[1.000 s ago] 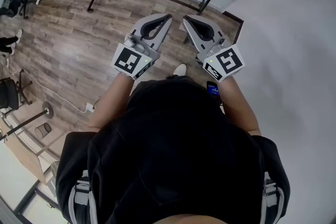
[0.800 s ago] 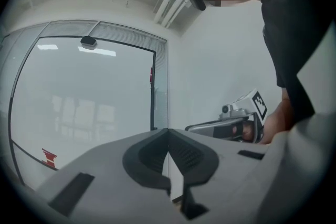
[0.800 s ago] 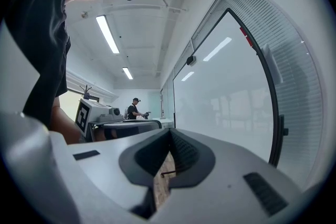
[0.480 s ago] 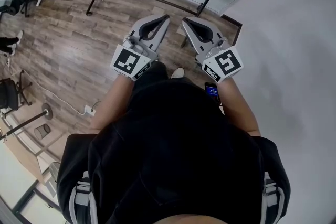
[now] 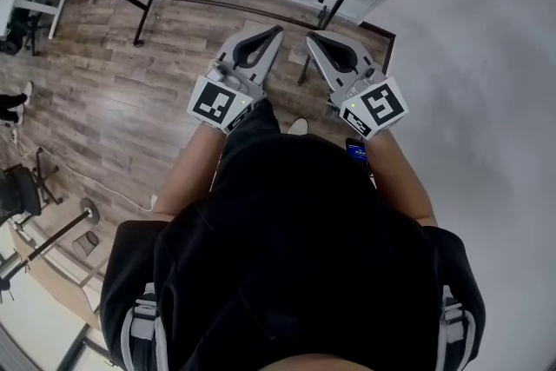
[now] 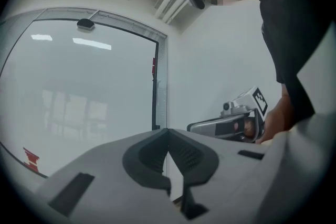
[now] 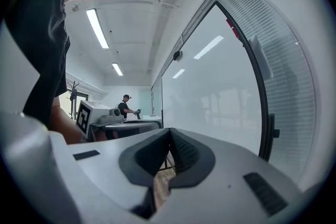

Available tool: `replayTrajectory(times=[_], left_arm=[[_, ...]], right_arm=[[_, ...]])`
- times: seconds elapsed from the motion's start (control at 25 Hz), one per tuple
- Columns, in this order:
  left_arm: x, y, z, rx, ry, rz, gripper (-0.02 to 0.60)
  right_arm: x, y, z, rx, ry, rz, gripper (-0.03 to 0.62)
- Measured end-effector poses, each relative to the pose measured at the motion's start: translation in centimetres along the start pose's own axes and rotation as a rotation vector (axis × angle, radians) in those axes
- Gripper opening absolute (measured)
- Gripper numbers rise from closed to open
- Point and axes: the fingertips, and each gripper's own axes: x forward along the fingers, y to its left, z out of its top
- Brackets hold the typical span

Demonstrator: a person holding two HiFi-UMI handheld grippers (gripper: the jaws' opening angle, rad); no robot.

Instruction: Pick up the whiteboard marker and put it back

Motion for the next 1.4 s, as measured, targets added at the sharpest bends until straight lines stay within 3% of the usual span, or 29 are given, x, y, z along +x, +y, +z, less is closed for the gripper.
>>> replayTrajectory(times=[0.24,0.48,0.76,1.4], left_arm=[[3.1,4.1,-0.6,0.020,-0.005,-0.050,0.003],[5.7,7.3,-0.9,-0.024,0.000,-0.132,0.003],[8.4,11.4,-3.8,-0.048,0.014,-0.182,0.003],[12.1,15.6,-6.5,-0.035,0.077,-0.358,0.003]], right_arm=[[3.7,-3.7,-0.2,-0.004,0.023,-0.056,-0.006],[6.7,-7.2,0.1,0.001,0.035,-0.137,-0.006],[9.8,-10.5,-2.2,0.035,0.045,-0.199,-0.006],[13.4,-15.4,-4.4,0.088,0.086,-0.404,-0.006]])
